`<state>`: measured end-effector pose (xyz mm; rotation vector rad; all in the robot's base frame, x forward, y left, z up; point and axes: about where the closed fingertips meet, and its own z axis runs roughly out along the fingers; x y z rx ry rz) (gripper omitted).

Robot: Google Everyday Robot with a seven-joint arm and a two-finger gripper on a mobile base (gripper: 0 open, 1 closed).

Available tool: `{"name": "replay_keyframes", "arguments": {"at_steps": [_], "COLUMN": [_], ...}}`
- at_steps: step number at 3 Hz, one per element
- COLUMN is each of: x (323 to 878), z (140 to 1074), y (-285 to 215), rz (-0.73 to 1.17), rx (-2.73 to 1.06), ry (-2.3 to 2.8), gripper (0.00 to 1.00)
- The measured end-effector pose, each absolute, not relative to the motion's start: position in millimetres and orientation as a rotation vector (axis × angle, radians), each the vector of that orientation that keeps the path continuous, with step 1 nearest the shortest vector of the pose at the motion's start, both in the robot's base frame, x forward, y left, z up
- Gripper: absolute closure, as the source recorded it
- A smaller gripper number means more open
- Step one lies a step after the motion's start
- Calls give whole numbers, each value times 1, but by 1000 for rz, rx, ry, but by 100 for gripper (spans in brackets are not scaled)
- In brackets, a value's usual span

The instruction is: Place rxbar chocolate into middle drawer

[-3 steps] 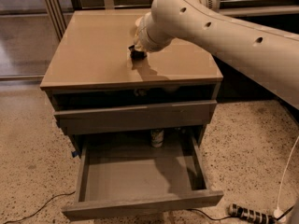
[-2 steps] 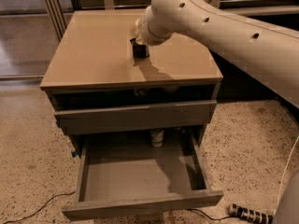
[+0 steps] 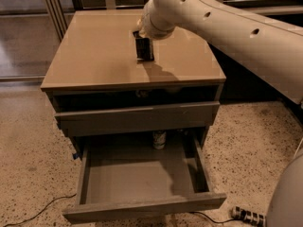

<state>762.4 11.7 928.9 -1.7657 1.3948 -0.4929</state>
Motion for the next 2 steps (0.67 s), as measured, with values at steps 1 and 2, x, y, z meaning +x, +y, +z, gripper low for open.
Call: {"name": "replay_keyframes", "arguments": {"at_steps": [1,2], "x": [770,779], "z": [936,956], "y": [15,17], "rz": [-527,-582], "rx": [-1757,-1744], "ry": [1371,1338], "gripper": [100,100]}}
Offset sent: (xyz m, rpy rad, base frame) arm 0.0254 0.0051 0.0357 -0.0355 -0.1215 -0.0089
